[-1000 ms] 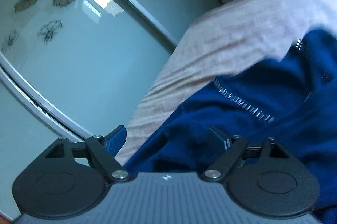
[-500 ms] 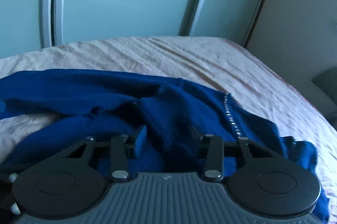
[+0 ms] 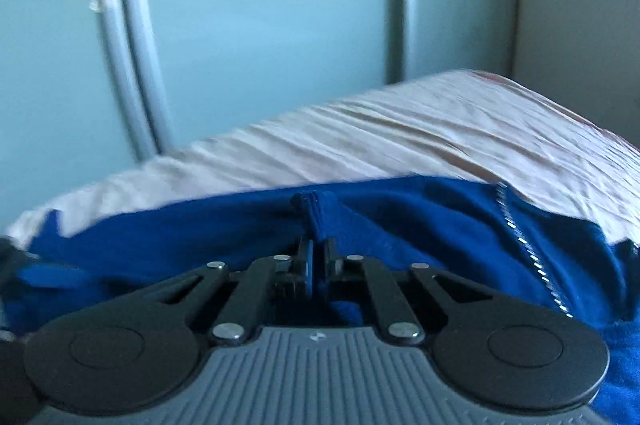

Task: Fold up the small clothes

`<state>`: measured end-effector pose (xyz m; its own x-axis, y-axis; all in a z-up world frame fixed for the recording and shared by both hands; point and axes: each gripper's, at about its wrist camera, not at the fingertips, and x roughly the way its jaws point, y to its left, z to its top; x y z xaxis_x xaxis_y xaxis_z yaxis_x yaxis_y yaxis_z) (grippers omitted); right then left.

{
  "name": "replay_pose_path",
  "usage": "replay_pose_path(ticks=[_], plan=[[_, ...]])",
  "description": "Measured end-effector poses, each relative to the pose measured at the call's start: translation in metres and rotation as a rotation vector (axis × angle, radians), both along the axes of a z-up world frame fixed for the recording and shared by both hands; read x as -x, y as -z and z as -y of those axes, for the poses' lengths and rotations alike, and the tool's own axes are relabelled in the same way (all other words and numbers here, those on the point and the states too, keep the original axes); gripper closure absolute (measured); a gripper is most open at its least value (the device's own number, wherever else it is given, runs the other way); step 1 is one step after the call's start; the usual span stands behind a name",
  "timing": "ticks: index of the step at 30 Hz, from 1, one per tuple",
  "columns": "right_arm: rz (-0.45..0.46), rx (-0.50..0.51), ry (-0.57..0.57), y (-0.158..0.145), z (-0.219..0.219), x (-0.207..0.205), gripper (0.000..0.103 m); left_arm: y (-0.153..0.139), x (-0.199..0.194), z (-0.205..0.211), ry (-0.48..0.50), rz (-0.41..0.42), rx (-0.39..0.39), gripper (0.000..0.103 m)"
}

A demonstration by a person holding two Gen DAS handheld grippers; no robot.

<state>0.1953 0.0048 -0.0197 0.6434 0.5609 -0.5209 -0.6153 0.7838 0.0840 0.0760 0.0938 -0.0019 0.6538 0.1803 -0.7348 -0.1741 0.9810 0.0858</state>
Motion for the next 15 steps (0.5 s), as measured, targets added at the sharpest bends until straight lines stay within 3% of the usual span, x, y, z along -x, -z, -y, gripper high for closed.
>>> replay_pose_path(ticks=[6, 8, 12, 14, 15], plan=[[-0.136, -0.019, -0.081, 0.014, -0.001, -0.008, 0.089, 0.001, 0.003, 0.003, 0.007, 0.001, -0.02, 0.0], [-0.145, -0.056, -0.05, 0.013, 0.01, -0.003, 0.089, 0.001, 0.003, 0.003, 0.004, -0.002, -0.017, 0.0], [-0.183, -0.227, -0.013, 0.007, 0.046, -0.001, 0.086, 0.001, 0.004, 0.004, 0.0, -0.002, -0.012, 0.0], [-0.237, -0.225, 0.03, 0.013, 0.054, -0.009, 0.08, 0.001, 0.005, 0.007, 0.005, -0.003, -0.011, 0.0], [-0.256, -0.178, 0.064, 0.018, 0.053, -0.013, 0.079, 0.002, 0.006, 0.008, 0.008, -0.004, -0.012, 0.0]])
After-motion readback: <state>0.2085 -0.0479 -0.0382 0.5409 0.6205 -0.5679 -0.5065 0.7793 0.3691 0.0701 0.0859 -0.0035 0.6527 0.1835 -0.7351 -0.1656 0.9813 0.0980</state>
